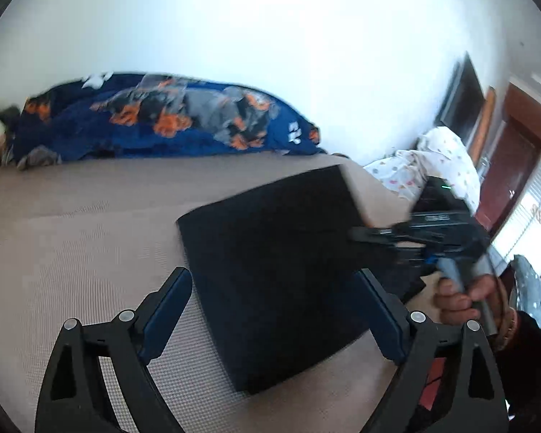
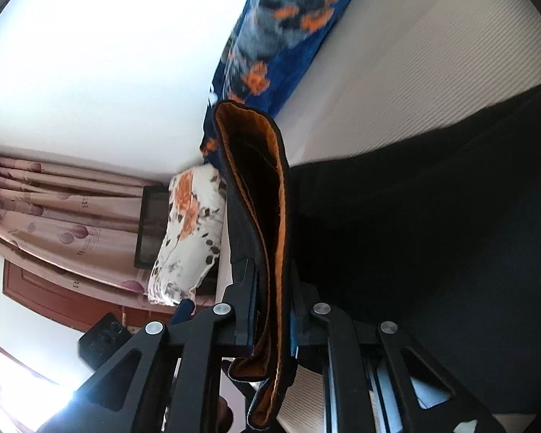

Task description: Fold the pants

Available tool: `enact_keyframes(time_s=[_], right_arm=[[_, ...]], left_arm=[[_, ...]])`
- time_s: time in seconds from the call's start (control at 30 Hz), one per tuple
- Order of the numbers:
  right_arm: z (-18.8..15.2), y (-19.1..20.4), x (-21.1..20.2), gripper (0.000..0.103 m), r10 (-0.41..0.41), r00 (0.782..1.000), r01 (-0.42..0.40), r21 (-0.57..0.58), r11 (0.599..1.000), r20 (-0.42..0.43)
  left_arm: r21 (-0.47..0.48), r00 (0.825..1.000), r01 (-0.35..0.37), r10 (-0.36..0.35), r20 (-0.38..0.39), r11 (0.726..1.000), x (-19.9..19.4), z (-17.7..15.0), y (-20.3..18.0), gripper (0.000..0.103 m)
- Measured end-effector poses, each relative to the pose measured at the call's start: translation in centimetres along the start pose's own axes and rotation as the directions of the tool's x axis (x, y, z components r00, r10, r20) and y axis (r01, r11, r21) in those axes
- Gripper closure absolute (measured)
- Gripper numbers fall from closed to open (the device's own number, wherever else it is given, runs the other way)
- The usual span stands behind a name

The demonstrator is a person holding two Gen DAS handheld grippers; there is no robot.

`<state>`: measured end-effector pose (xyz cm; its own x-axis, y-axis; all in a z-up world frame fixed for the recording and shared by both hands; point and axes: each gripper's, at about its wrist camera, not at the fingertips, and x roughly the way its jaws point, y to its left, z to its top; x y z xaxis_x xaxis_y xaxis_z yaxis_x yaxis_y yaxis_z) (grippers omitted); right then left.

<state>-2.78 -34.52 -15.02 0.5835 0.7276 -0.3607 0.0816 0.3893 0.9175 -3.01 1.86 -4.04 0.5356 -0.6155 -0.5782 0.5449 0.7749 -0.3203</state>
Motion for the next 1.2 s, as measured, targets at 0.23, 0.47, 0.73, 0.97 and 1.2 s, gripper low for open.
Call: enact_keyframes(time_s=[0.23,0.47,0.73,0.97,1.2], right_arm=[[0.8,-3.4,-7.7,0.090,-0.089,0.988,0.085,0.035,0.996,0.123],[0.5,-7.8,-11.6,0.090,-0.139,0.975,0.120,0.117,0.986,0.171],[0.5,-9.9,-13.8,0.092,-0.142,0.969,0.113,0.147,0.983,0.204],[0.2,-11.2,-15.2,0.095,-0.142,0.967,0.112,0.152,0.982,0.210],[1.3,-10.8,-14.2,0.065,-0.132,0.974,0.112,0.114,0.987,0.183]], left_arm=[[-0.054,0.995,0.025,-0.031,-0.098,0.998,3.9,-0.7,1.0,0.012],[-0.019,0.984,0.043,-0.045,-0.175,0.999,7.3,-1.4,-0.8,0.012],[0.002,0.973,0.046,-0.044,-0.228,0.999,9.7,-1.6,-2.0,0.012],[-0.036,0.961,0.042,-0.051,-0.273,0.998,12.0,-2.1,-1.5,0.012],[-0.057,0.953,0.035,-0.051,-0.300,0.998,13.0,-2.5,-1.1,0.012]])
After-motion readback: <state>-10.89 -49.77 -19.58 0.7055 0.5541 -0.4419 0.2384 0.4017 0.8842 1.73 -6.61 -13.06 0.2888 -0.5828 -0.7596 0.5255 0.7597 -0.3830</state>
